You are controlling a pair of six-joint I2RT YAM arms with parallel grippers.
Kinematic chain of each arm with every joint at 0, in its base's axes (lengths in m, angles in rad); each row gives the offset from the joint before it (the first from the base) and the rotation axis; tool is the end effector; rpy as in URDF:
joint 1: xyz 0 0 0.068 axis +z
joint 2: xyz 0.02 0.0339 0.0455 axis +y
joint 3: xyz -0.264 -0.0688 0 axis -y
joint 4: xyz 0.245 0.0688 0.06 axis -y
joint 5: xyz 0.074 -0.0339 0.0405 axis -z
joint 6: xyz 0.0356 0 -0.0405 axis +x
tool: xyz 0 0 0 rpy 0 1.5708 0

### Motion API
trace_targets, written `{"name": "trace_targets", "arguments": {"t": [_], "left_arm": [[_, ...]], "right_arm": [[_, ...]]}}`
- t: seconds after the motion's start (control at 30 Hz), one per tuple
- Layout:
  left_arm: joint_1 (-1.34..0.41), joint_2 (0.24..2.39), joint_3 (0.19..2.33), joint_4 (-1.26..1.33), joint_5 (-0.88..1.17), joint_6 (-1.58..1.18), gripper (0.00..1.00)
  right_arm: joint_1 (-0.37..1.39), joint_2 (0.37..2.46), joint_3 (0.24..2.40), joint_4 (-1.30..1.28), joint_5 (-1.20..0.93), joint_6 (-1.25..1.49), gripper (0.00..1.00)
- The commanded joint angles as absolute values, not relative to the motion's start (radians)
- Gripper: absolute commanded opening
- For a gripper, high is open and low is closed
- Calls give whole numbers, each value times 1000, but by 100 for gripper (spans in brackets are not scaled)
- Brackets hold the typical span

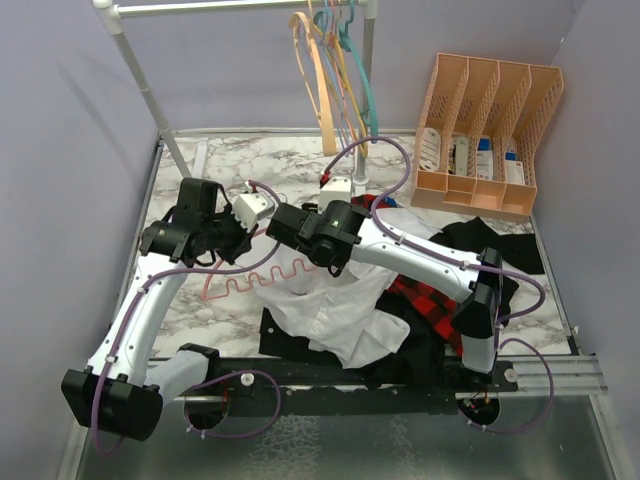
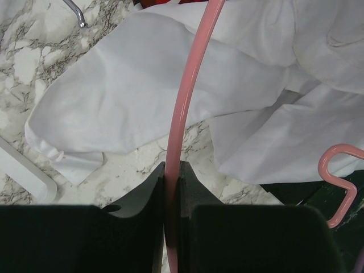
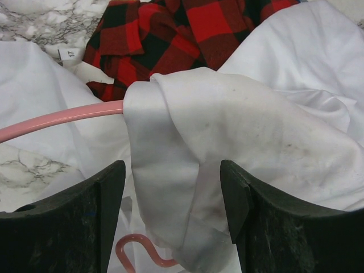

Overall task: Place the shirt on the hanger
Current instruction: Hang the shirt at the center of the board.

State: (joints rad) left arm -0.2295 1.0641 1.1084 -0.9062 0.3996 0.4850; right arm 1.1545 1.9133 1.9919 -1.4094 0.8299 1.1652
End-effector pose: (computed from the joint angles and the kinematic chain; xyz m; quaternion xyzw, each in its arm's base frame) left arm 0.1950 -0.0598 0.3341 0.3860 0.8371 -0.1413 0.3611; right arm 0.1742 0.3291 0.3460 0.0531 0.9083 -0.0595 0.4107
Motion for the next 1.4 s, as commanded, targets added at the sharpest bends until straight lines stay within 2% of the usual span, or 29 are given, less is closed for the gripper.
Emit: {"name": "trace_targets", "arguments": {"t": [0.0,0.13,0.3,0.47,0.7,0.8,1.2,1.37], "left_arm": [[-243,1025,1123,-874,450,464,0],[-254,1022,1118,-874,441,467,0],[-266,1023,1115,-874,428,472,0],[-269,1028,1114,-875,430,472,0],[-270,1034,1101,-890,475,461,0],[-276,1029,1076,-894,467,454,0],[-311,1007,1081,-958,216,450,0],[-319,1009,1106,-947,209,372,0]], "right_arm": [[1158,1934,1933,-1411,901,1272,67],[1158,1936,1898,-1411,921,1309,64],[1158,1939,1896,-1411,929,1330,37],[1158,1909,1894,-1411,945,1315,19],[1158,1820,1939,-1410,985,1240,4],[1158,1799,1964,-1411,1002,1204,1],[1158,1759,2024,-1405,1026,1155,1],[1157,1761,2049,-1293,934,1067,1]]}}
